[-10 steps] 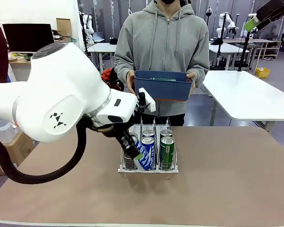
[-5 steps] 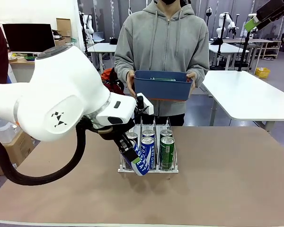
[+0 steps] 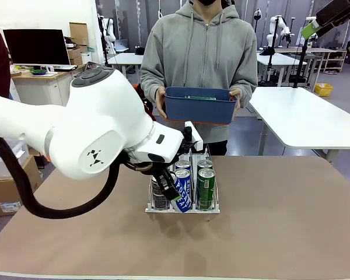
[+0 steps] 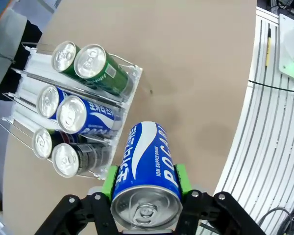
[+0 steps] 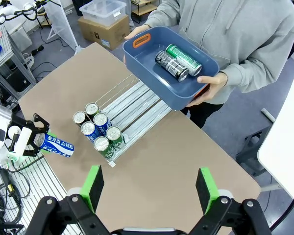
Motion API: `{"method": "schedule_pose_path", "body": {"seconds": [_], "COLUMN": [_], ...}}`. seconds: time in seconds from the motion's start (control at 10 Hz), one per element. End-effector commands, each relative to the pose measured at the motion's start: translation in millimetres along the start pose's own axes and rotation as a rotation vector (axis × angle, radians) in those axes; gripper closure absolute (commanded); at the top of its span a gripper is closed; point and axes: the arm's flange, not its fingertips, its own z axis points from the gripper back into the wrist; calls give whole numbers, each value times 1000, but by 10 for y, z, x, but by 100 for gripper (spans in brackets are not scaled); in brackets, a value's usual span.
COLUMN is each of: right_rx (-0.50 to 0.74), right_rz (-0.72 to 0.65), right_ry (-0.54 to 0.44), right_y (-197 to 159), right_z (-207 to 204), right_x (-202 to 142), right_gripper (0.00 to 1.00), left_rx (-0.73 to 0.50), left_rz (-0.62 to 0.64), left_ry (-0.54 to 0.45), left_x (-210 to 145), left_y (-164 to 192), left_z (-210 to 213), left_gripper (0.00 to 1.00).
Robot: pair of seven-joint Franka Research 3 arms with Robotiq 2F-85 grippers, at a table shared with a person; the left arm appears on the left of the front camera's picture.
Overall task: Fill the beverage cans into the dispenser.
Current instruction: Place the picked Ionic drink in the line of the Automatic Can Dispenser with the same cans.
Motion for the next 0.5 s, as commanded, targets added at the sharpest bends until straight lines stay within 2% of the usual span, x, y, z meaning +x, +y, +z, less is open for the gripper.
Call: {"method": "schedule_pose_path", "body": {"seconds": [0.0,0.1,0.2,0.4], "right_rx": [-3,-3,-3,-3], "right_rz": [-3,-3,-3,-3], "right_ry": [-8,-8,-8,-8], "right_y": [1,1,1,1], "right_z": [-4,-4,-4,-4], "right_x": [-11,-11,-11,-11], "right_gripper": [0,0,0,0], "left_rx": [69,76,79,32], "left_rz": [-18,19,26,-9], "left_ry": [-5,-17,-4,-4], "left_x": [74,119,116,38], "left_y": [119,103,100,90], "left_z": [-81,-90,-58,-69], "left_gripper": [81,62,91,91]}}
